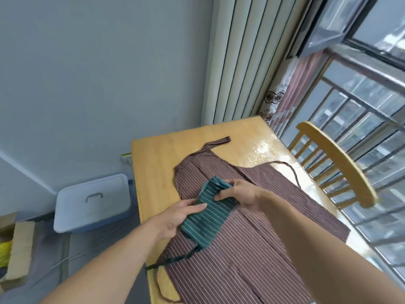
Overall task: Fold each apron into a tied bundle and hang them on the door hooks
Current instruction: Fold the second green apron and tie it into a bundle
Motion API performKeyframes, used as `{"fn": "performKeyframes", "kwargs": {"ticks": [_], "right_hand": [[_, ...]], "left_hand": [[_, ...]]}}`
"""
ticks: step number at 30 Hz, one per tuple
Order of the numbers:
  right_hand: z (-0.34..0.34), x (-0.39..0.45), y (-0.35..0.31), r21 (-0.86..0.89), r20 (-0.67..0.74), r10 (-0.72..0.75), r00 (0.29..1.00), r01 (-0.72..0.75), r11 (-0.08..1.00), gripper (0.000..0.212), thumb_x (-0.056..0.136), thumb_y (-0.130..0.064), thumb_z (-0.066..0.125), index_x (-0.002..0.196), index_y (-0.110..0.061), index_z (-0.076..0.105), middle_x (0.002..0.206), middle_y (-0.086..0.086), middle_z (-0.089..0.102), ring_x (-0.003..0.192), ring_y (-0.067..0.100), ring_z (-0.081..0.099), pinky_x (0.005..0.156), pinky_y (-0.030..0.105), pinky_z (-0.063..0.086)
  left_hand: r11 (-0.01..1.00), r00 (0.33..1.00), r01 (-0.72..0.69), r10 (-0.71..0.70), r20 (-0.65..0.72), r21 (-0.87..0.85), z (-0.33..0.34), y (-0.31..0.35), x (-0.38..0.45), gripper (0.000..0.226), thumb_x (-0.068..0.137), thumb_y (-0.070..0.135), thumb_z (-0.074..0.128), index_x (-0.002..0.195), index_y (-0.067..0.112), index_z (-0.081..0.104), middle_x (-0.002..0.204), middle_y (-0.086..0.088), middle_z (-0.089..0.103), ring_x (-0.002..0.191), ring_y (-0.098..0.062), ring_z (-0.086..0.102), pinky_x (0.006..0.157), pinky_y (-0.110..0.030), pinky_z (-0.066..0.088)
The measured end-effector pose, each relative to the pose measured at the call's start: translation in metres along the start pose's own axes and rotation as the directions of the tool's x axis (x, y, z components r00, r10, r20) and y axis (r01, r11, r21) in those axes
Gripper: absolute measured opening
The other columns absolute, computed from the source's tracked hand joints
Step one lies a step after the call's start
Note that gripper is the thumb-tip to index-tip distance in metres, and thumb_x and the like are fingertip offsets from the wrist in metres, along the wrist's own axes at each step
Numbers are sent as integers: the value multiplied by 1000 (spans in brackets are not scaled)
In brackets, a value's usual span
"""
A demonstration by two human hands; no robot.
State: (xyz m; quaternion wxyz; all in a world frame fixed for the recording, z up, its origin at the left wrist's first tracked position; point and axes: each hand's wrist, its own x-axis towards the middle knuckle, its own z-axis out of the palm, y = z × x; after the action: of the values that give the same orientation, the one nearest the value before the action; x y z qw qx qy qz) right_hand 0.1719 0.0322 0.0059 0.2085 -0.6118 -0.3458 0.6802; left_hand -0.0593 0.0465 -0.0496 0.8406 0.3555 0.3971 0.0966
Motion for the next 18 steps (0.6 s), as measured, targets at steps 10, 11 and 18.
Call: {"fn": "performKeyframes", "kwargs": {"ticks": [10, 11, 18], "right_hand": [[53, -64, 6, 233, -484, -210, 850, 357, 905, 108, 76, -7, 87, 159, -25, 20, 112, 3, 73, 95, 20, 76, 81, 44, 62], [55, -70, 6, 154, -508, -275, 816, 400, 903, 115, 78, -6, 86, 160, -35, 11, 113, -3, 71, 96, 17, 75, 79, 41, 62], [58, -90, 3, -437, -382, -611, 693, 447, 780, 84, 84, -14, 81, 151, -43, 39, 123, -17, 59, 108, 0, 64, 94, 30, 58]], "left_hand": [[986, 944, -164, 158, -290, 1, 70, 46, -28, 41, 87, 22, 76, 122, 5, 64, 104, -21, 76, 95, -40, 74, 86, -54, 59], [988, 945, -149, 131, -298, -39, 76, 50, -31, 39, 89, 28, 75, 120, 5, 67, 103, -22, 76, 94, -41, 74, 86, -55, 59], [986, 904, -132, 76, -421, -105, 91, 69, -47, 44, 89, 44, 73, 106, 4, 74, 94, -21, 77, 85, -40, 75, 85, -59, 59]]}}
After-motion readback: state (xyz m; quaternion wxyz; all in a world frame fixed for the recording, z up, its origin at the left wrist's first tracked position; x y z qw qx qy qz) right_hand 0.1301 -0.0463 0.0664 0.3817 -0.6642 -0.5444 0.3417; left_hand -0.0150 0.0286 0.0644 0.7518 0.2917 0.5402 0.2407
